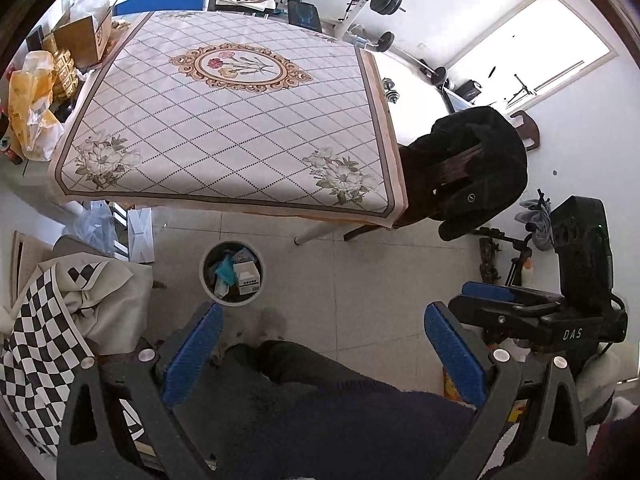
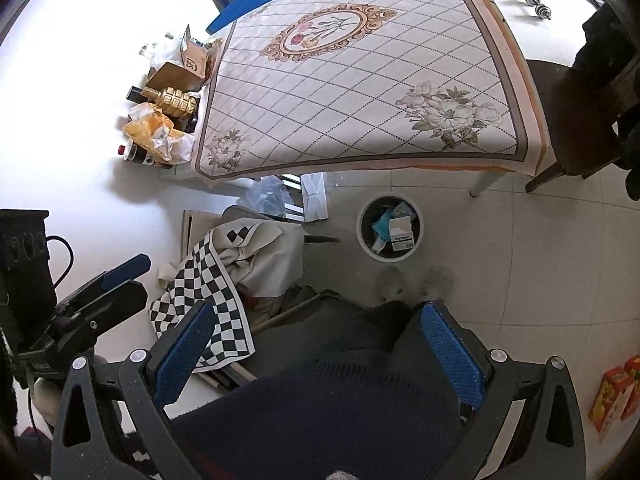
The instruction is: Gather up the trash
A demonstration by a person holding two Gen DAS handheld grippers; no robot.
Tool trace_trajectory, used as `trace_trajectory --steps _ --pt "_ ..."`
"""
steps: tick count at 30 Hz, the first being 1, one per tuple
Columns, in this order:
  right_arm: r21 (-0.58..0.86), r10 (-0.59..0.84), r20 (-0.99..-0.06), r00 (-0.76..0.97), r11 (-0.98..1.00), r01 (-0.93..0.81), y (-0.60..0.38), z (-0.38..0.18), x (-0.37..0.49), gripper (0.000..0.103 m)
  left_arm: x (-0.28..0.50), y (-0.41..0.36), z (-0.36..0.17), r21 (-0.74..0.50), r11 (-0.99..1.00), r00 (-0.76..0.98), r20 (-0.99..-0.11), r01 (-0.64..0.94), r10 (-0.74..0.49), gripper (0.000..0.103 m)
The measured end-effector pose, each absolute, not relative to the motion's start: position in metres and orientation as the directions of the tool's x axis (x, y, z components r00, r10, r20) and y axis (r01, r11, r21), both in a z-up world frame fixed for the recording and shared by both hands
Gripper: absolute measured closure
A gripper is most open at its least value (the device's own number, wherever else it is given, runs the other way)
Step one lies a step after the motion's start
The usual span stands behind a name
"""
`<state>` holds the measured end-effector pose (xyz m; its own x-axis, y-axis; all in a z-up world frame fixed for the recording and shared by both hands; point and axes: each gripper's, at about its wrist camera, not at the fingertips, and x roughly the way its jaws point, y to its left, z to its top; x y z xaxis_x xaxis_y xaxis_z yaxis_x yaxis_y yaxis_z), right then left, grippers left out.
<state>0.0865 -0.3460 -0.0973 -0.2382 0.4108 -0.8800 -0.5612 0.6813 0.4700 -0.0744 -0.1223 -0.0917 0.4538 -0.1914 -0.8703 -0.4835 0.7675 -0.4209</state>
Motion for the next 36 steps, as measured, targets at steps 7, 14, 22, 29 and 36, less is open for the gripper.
trace_trajectory --steps 7,14,22,29,36 --pt "0.473 0.413 -0.878 -0.242 0.667 -0.576 -0.347 -0.091 0.083 0.000 -0.078 -0.125 -0.086 -0.410 0.776 0.460 -0.870 -0.479 -0.175 0.000" --pt "0.490 0.421 -0.869 -0.260 0.662 -0.568 -0.347 -0.091 0.082 0.000 -0.080 -0.125 -0.084 -0.413 0.777 0.466 -0.867 -0.474 -0.176 0.000" --pt "0.512 0.430 -0.857 -0.283 0.662 -0.548 -0.351 -0.093 0.082 0.000 -0.077 -0.125 -0.084 -0.428 0.774 0.466 -0.863 -0.467 -0.196 0.000" --pt "0.513 0.436 -0.857 -0.276 0.661 -0.547 -0.353 -0.088 0.084 0.000 -0.073 -0.129 -0.085 -0.443 0.773 0.468 -0.857 -0.454 -0.216 0.000" --pt "0.510 0.435 -0.858 -0.272 0.664 -0.547 -0.356 -0.087 0.085 0.000 -0.072 -0.128 -0.086 -0.451 0.770 0.473 -0.853 -0.451 -0.222 0.000"
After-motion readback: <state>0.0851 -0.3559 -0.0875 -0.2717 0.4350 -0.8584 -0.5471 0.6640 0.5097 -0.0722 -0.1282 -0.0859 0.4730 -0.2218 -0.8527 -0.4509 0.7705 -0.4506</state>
